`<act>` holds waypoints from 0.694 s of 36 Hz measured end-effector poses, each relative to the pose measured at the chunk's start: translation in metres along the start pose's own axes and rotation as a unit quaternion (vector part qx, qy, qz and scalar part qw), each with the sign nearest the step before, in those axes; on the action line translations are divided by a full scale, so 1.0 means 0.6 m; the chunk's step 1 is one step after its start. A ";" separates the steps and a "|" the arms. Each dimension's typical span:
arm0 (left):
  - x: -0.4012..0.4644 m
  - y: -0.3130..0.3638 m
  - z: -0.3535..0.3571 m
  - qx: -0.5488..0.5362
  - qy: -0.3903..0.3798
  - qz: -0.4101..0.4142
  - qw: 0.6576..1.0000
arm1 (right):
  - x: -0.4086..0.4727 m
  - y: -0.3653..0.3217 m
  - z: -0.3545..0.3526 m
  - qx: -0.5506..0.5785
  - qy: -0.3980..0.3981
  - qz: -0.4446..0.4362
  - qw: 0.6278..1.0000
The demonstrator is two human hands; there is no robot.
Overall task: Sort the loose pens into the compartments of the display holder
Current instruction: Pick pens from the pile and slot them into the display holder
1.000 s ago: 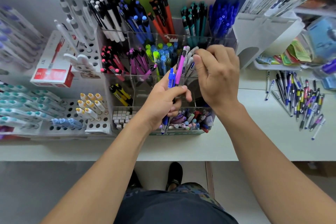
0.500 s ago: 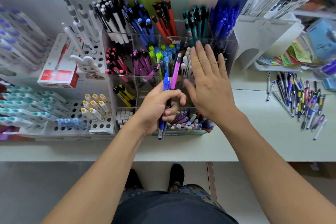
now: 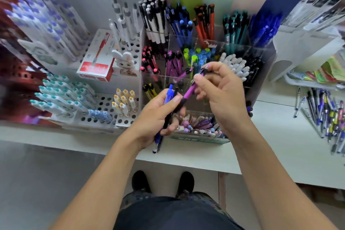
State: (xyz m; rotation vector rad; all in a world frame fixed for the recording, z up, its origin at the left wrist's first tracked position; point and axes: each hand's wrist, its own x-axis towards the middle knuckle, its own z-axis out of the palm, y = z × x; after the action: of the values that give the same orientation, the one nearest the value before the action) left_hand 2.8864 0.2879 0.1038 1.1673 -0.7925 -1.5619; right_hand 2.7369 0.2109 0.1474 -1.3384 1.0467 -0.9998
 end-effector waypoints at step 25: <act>-0.040 0.004 -0.048 -0.095 0.016 0.034 0.995 | 0.020 0.005 0.073 -0.385 -0.046 -0.211 0.897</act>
State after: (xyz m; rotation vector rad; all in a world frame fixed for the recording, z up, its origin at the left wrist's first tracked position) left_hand 2.9157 0.3117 0.1034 1.0139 -0.6416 -1.5228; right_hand 2.7821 0.2102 0.1428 -2.3183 1.1538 -0.8337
